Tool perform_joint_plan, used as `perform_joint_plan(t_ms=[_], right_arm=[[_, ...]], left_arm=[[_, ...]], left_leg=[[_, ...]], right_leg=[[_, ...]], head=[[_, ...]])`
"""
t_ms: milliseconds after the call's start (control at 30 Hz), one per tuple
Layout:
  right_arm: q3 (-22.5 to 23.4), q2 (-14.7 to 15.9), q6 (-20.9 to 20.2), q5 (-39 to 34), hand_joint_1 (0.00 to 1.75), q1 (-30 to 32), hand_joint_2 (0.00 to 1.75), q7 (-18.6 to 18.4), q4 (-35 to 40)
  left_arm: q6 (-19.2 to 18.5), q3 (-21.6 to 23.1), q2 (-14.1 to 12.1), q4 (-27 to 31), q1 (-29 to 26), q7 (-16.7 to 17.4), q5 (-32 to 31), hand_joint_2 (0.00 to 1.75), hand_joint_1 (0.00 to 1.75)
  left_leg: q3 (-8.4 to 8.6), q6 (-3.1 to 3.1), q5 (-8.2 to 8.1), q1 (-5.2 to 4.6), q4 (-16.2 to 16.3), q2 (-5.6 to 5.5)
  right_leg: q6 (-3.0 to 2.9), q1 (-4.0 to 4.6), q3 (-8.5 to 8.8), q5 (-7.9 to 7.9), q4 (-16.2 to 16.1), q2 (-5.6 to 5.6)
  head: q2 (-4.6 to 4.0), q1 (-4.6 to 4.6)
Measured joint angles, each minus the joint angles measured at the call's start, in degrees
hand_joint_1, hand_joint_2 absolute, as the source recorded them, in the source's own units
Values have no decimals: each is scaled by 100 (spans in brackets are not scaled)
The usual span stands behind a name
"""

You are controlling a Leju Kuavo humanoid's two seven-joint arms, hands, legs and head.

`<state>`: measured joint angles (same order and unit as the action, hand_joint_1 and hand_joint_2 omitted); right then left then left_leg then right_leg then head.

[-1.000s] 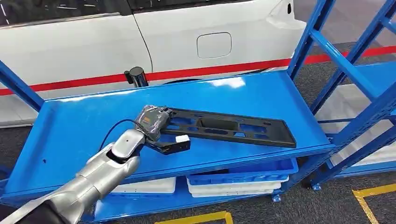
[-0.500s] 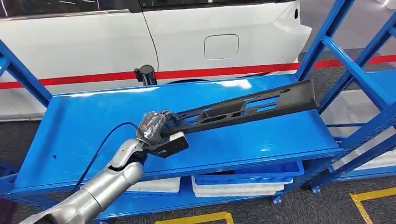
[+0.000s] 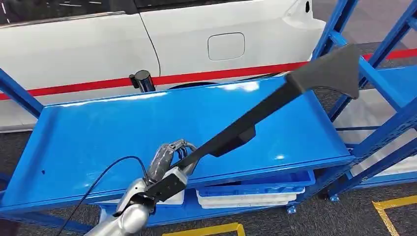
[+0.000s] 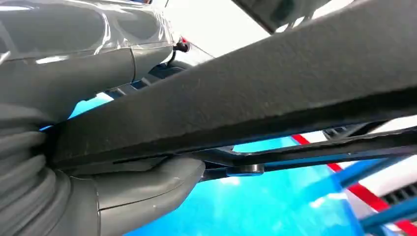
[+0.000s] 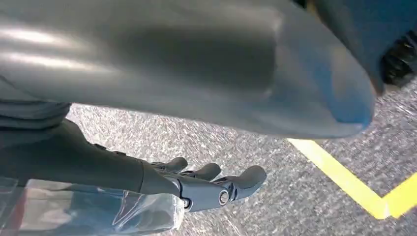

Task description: Take the parts from the cabinet and place them on the table.

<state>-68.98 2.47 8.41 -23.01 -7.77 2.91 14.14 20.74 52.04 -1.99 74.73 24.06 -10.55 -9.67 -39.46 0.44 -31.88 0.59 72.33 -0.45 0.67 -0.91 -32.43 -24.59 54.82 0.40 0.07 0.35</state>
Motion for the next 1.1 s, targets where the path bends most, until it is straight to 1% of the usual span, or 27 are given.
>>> perform_joint_plan(t_ms=[33, 100, 133, 167, 233, 267, 300, 333, 400, 433, 467, 500, 533, 600, 633, 667, 733, 767, 800, 833, 867, 900, 933, 967, 1000, 1033, 1100], right_arm=[[22, 2, 13, -30, 0, 16, 0, 11, -2], [61, -2, 55, -61, 0, 28, 0, 24, 0], [66, -13, 72, -100, 0, 33, 0, 29, 0], [72, -13, 83, -111, 0, 44, 0, 29, -2], [85, -15, 101, -151, 0, 86, 0, 26, 0], [105, -15, 105, -155, 0, 100, 0, 26, 0], [127, -9, 116, -157, 0, 105, 0, 26, -2], [142, -11, 120, -157, 0, 107, 0, 26, 0], [164, -13, 136, -166, 0, 107, 0, 29, 0], [171, -13, 142, -168, 0, 117, 0, 29, 0], [177, -13, 155, -173, 0, 130, 0, 29, 0], [190, -15, 162, -177, 0, 138, 0, 31, 0], [203, -15, 173, -188, 0, 141, 0, 31, 0], [210, -13, 199, -210, 0, 130, 0, 35, 0], [210, -18, 201, -212, 0, 123, 0, 35, 0], [212, -20, 206, -216, 0, 116, 0, 35, 0], [219, -35, 214, -219, 0, 135, 0, 33, 0], [223, -35, 216, -221, 0, 140, 0, 28, 0], [232, -46, 221, -227, 0, 135, 0, 26, 0], [243, -44, 234, -234, 0, 132, 0, 24, 0], [245, -46, 249, -236, 0, 130, 0, 22, 0], [247, -55, 256, -236, 0, 130, 0, 20, 2], [249, -59, 258, -243, 0, 132, 0, 5, 2], [251, -63, 262, -269, 0, 139, 0, -2, 2], [251, -63, 265, -269, 0, 142, 0, -9, 2], [251, -63, 271, -269, 0, 143, 0, -9, 2], [254, -63, 275, -269, 0, 133, 0, -9, 2]], left_arm=[[0, -11, -27, 100, -99, -68, 85, 175, 175], [-15, -63, -77, 323, -281, -230, 256, 175, 175], [-20, -94, -96, 410, -367, -304, 335, 175, 175], [-31, -124, -101, 500, -461, -361, 413, 175, 175], [-33, -168, -142, 638, -681, -438, 541, 175, 175], [-35, -181, -158, 688, -774, -479, 586, 175, 175], [-35, -199, -168, 756, -847, -512, 623, 175, 175], [-35, -230, -179, 813, -900, -556, 639, 0, 175], [-39, -284, -182, 891, -1003, -674, 735, 0, 175], [-39, -302, -197, 917, -1060, -743, 781, 0, 175], [-39, -315, -201, 933, -1122, -800, 824, 0, 175], [-42, -328, -206, 961, -1187, -851, 842, 0, 175], [-42, -337, -206, 990, -1234, -892, 873, 0, 175], [-44, -372, -206, 1053, -1292, -977, 910, 0, 175], [-42, -400, -206, 1088, -1315, -1003, 923, 0, 175], [-44, -424, -206, 1117, -1333, -1025, 929, 0, 175], [-44, -435, -208, 1180, -1378, -1045, 960, 0, 175], [-31, -446, -208, 1200, -1407, -1058, 978, 0, 175], [-7, -463, -210, 1223, -1440, -1074, 1004, 0, 175], [28, -481, -210, 1248, -1461, -1091, 1008, 0, 175], [68, -501, -210, 1263, -1468, -1100, 1006, 0, 175], [112, -538, -210, 1267, -1489, -1106, 1006, 0, 175], [157, -568, -210, 1276, -1526, -1106, 1010, 0, 175], [201, -588, -212, 1278, -1566, -1106, 1034, 0, 175], [225, -601, -217, 1278, -1597, -1106, 1052, 0, 175], [247, -603, -217, 1278, -1613, -1106, 1069, 0, 175], [273, -614, -215, 1283, -1614, -1113, 1091, 0, 175]], left_leg=[[169, 23, 237, -2, -395, 0], [677, 106, 763, -17, -1538, 0], [781, 153, 744, -51, -1781, 3], [786, 135, 765, -65, -1798, 11], [781, 149, 763, -90, -1787, 4], [787, 189, 787, -82, -1816, 4], [813, 224, 818, -36, -1851, 11], [817, 240, 815, -26, -1855, 12], [822, 255, 812, -28, -1853, 25], [822, 256, 810, -30, -1849, 27], [824, 256, 810, -30, -1849, 26], [828, 256, 807, -28, -1848, 22], [835, 254, 803, -24, -1845, 16], [862, 224, 782, -19, -1829, 2], [854, 197, 765, -46, -1814, 3], [837, 173, 752, -73, -1793, -1], [839, 131, 762, -67, -1811, 3], [844, 97, 762, -49, -1815, 3], [820, 71, 719, -34, -1784, 3], [753, 42, 585, -24, -1616, 12], [589, 15, 345, -20, -1212, 12], [349, -9, 87, -13, -665, 13], [143, -23, -80, -14, -209, 12], [1, -29, -149, -14, 99, 13], [-11, -26, -87, -14, 105, 12], [112, -13, 99, -14, -171, 12], [623, 25, 625, -14, -1261, 12]], right_leg=[[1, 5, 12, -6, 0, 6], [17, 14, 39, -23, -2, 19], [37, 39, 27, -34, 10, 22], [57, 49, 10, -39, 13, 23], [110, 30, 21, -36, 1, 19], [148, 25, 25, -37, -1, 20], [177, 3, 8, -109, 60, 11], [203, 21, -80, -287, 298, 3], [241, 9, -497, -766, 1231, 2], [260, 7, -707, -925, 1685, 2], [270, 6, -809, -943, 1899, 2], [272, 2, -774, -834, 1817, 1], [272, -9, -606, -615, 1459, 0], [268, -31, -51, -114, 373, -6], [264, -31, 94, -126, 56, -8], [215, 1, 95, -113, 23, 5], [164, 15, 85, -121, 35, 6], [116, 22, 86, -106, 20, 7], [70, -15, 94, -78, -7, 3], [55, -12, 94, -78, -4, 4], [9, -13, 91, -78, -4, 2], [5, -6, 88, -78, -2, -2], [4, -2, 86, -79, -1, -3], [5, -1, 87, -80, 0, -3], [6, -1, 90, -80, 1, -2], [7, -1, 95, -81, 2, 0], [20, -1, 111, -89, 4, 9]], head=[[0, 0], [0, 0], [0, 0], [0, 0], [0, 2], [0, 0], [0, 0], [0, 13], [0, 35], [0, 35], [0, 35], [0, 35], [0, 35], [0, 37], [0, 37], [0, 35], [0, 26], [0, 26], [0, 31], [0, 20], [0, 2], [0, 2], [0, 0], [0, -2], [0, -2], [0, -2], [0, -2]])
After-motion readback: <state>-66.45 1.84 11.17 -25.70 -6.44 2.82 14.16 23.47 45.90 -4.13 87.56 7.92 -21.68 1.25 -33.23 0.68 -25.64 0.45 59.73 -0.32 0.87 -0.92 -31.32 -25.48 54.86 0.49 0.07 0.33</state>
